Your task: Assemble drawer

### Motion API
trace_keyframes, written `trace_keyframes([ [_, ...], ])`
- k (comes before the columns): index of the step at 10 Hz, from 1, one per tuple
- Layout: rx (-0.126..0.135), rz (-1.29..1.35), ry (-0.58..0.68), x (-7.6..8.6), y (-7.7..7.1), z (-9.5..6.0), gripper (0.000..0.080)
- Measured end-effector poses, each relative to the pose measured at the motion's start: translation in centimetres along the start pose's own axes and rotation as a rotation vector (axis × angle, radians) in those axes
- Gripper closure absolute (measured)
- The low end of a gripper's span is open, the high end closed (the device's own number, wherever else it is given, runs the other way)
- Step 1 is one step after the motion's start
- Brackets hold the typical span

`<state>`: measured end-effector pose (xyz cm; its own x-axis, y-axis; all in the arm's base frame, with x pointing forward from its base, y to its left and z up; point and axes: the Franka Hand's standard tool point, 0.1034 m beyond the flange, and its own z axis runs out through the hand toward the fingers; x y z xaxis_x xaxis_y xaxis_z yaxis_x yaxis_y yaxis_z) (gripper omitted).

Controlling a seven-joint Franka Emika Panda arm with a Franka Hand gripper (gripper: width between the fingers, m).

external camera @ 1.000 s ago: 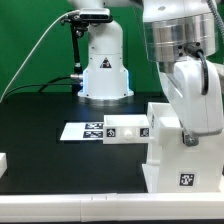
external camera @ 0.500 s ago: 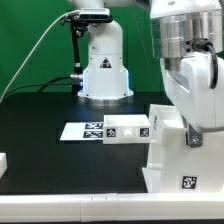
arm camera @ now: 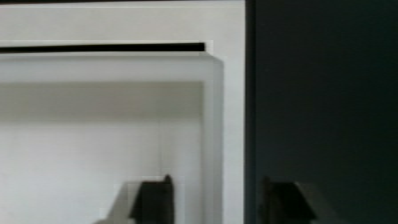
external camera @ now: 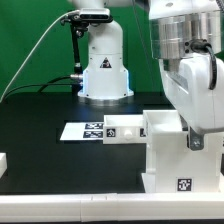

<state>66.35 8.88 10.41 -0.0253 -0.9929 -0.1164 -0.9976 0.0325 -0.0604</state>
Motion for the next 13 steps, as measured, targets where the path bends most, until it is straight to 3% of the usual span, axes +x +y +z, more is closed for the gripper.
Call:
trace_keyframes([
  [1, 0.0, -0.027, 0.0, 0.1, 0.0, -0.2, 0.0397],
  [2, -0.013, -0.092, -0.012, 0.3, 0.1, -1.2, 0.0397],
  [3, -0.035, -0.12, -0.028, 0.2, 0.4, -2.9, 0.0223],
  [4, -0.063, -0.168, -0.041, -0.1, 0.8, -4.5, 0.0173],
  [6, -0.102, -0.352, -0.058, -1.3, 1.2, -6.4, 0.0154],
  [7, -0.115, -0.405, -0.05, -1.8, 1.4, -5.8, 0.0151],
  [10, -0.11, -0.619, -0.06, -1.8, 1.5, -5.7, 0.015],
  [11, -0.102, -0.712, -0.054, -2.6, 2.0, -5.9, 0.015],
  [13, -0.11, -0.902, -0.064, -3.6, 5.0, -6.4, 0.015],
])
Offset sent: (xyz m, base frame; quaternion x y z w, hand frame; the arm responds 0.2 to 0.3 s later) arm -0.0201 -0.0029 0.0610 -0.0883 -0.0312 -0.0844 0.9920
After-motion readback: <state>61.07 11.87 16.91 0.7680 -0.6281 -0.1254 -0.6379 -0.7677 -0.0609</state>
